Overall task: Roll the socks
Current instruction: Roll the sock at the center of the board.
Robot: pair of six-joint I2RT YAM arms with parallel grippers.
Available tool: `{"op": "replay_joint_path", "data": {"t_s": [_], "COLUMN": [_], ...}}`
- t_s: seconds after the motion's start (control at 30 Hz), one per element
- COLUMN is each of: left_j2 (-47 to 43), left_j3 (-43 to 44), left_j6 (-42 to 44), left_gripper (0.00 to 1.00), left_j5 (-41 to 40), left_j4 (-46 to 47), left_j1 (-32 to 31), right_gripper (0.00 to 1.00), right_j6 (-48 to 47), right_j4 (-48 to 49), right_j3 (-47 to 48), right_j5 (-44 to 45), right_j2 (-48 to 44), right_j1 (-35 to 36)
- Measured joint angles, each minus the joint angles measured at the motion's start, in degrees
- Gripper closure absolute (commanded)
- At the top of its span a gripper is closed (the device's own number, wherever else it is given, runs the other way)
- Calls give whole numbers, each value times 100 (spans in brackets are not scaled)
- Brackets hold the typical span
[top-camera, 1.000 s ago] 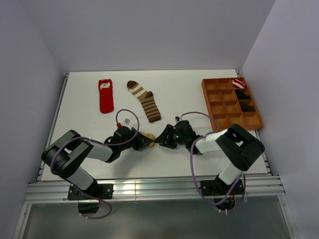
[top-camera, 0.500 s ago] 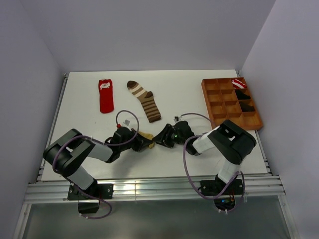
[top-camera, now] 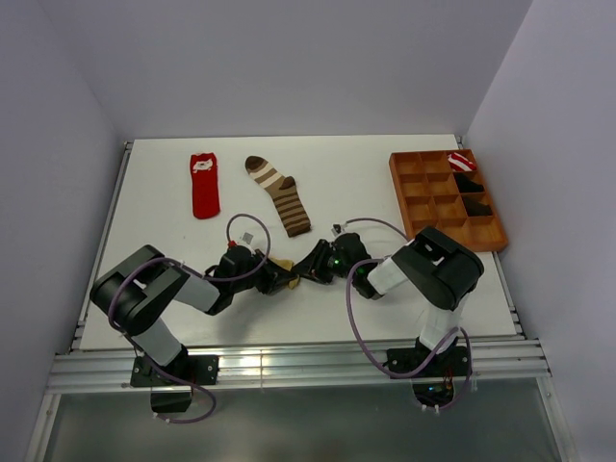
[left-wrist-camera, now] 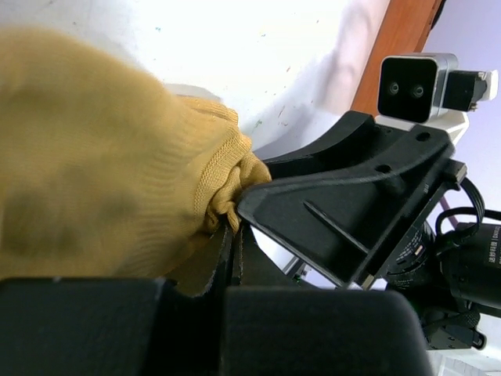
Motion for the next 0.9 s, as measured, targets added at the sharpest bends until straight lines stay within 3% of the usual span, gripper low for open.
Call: {"op": "replay_joint_path", "data": {"t_s": [0.1, 0.17, 0.2, 0.37, 0.5, 0.7, 0.9], "left_j2": [31, 42, 42, -31, -605, -1690, -1860], "left_j3": [0, 0, 2, 205, 560, 1274, 1565], "left_j6": [2, 7, 37, 404, 992, 2197, 3486], "left_gripper": [100, 99, 98, 69, 51, 50, 51], "left_j5": [52, 87, 92, 74, -313, -2181, -4033], "left_j4": [0, -17, -37, -468, -1478, -3091, -3552], "left_j1": [-2, 0, 0, -2, -48, -833, -2203], "right_gripper": [90, 100, 100, 100, 100, 100, 100], "right_j6": [-42, -81, -98, -339, -568, -807, -820], "right_j4": [-33, -96, -155, -898, -1825, -3233, -4037], "right_j3": [17, 20, 26, 203, 461, 1088, 1464], "right_j5": [-13, -13, -2, 195, 428, 782, 907], "right_j2": [61, 66, 57, -225, -522, -656, -656], "right_j1": [2, 2, 4, 11, 20, 87, 149]}}
